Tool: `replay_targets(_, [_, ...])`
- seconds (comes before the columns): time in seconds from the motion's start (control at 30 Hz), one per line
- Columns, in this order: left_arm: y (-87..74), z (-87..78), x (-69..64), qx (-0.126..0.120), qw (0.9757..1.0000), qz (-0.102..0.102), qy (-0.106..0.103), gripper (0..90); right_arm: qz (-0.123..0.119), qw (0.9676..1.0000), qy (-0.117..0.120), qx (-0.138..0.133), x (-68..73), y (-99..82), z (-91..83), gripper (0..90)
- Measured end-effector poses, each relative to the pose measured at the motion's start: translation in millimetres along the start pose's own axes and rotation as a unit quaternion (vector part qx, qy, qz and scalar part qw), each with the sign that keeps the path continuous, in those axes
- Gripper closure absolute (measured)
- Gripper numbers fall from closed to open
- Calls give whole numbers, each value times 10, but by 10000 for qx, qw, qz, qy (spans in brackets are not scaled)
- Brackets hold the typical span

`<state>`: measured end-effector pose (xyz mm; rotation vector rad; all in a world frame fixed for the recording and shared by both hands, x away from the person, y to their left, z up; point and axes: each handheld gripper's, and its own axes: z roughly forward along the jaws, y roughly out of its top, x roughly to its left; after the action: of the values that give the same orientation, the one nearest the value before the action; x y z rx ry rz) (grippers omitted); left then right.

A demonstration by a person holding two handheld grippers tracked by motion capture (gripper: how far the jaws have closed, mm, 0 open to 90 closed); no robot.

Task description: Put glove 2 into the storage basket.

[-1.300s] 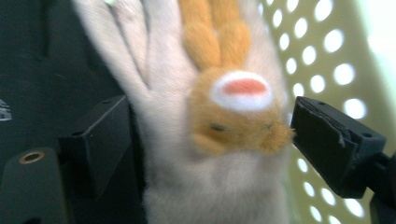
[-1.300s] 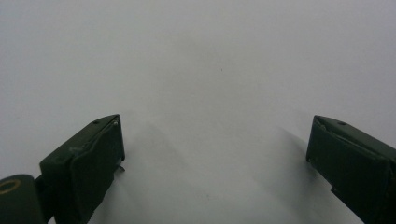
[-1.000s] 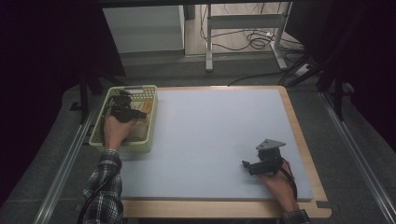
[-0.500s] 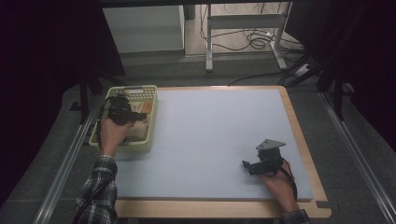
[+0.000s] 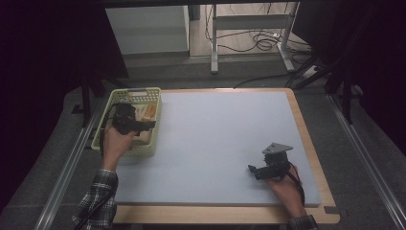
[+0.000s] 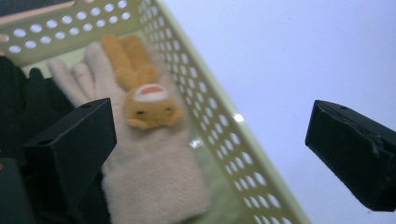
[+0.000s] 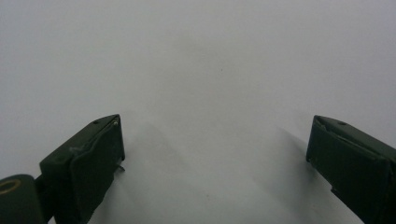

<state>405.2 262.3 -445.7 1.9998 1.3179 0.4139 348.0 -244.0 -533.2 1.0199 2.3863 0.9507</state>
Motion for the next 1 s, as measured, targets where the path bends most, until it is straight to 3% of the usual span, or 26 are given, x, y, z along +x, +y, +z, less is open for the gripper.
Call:
replay_targets(0.2, [-46, -53, -205, -40, 9996, 281, -83, 18, -9, 10000, -3, 9, 0, 1, -2, 40])
replay_targets(0.43, [-103, -99, -476, -184, 9976, 576, -326, 18, -17, 10000, -4, 5, 0, 1, -2, 40])
replay_targets(0.77, [-337, -72, -935, -347, 9907, 1055, -792, 17, -4, 10000, -16, 8, 4, 1, -3, 40])
replay_targets(1.0, [-586, 74, -1157, -303, 9864, 1317, -938, 17, -7, 10000, -16, 5, 5, 1, -3, 40])
